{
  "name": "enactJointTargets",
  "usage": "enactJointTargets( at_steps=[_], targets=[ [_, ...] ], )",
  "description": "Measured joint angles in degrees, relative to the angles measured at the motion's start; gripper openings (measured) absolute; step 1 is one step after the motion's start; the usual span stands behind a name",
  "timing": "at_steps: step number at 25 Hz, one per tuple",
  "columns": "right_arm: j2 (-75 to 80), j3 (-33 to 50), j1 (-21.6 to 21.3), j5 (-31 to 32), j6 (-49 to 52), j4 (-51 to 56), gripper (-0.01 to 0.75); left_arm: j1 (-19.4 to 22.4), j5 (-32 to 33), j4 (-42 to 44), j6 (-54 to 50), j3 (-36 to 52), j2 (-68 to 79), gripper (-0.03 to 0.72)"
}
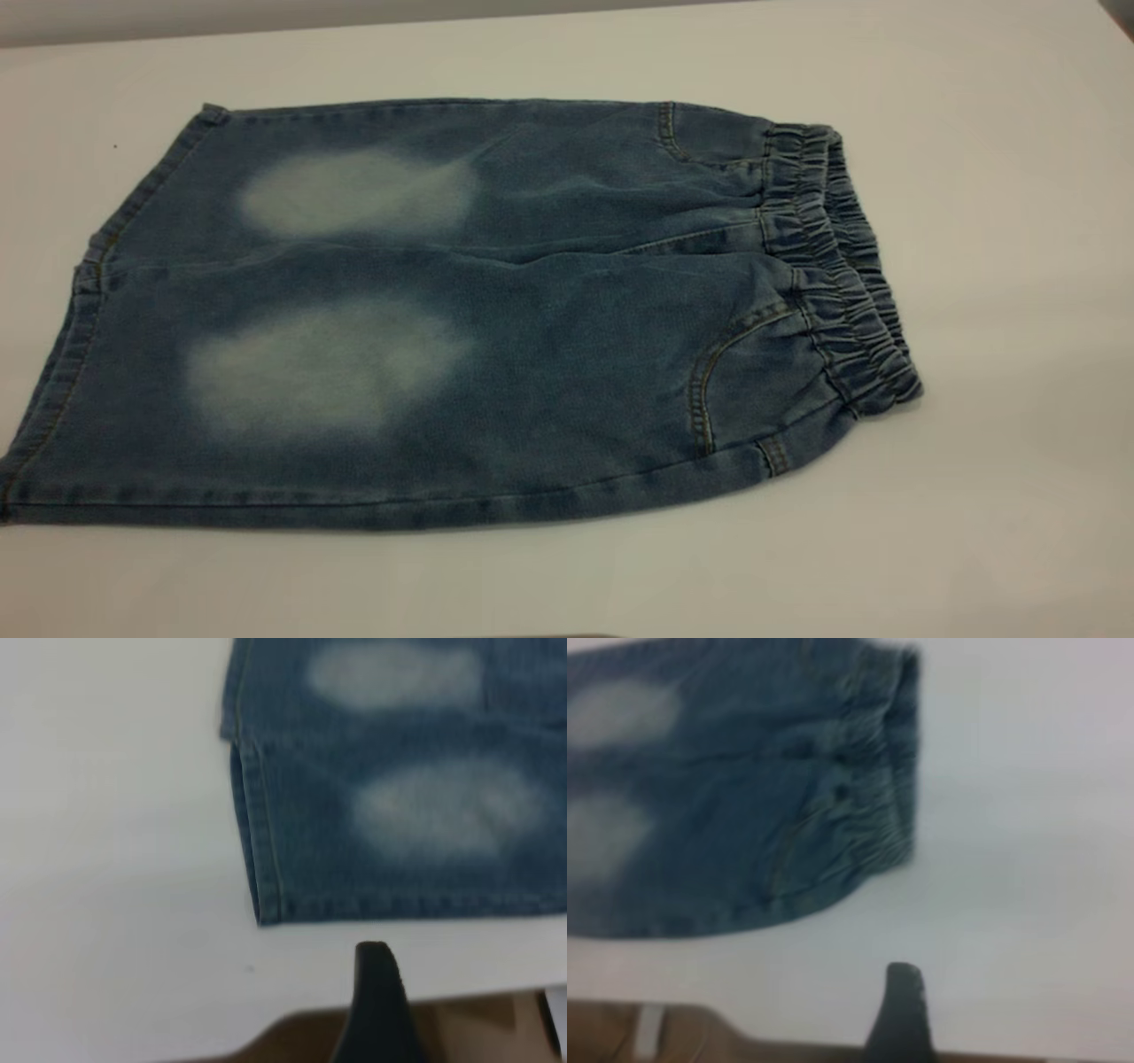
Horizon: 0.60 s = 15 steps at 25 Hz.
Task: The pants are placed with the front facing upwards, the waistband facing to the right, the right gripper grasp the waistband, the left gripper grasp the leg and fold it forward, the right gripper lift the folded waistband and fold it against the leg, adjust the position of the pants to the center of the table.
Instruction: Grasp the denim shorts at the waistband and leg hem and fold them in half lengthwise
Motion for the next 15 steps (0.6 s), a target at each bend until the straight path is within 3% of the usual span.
enactJointTargets(
  at_steps=[5,11,15],
  targets=[
    [15.4,0.0,0.0,-6.7,-7.6,6.1,0.615,0.0,-4.9,-1.4,8.2,-1.6,16.0,0.501],
    [35.8,1.6,0.0,-15.0,-13.9,15.1,0.619,0.0,-15.6,-9.1,19.7,-3.9,33.1,0.531],
    [49.0,1.7,0.0,-22.4,-24.2,26.2,0.608,0.0,-21.3,-15.2,26.0,-4.8,43.4,0.532]
  ],
)
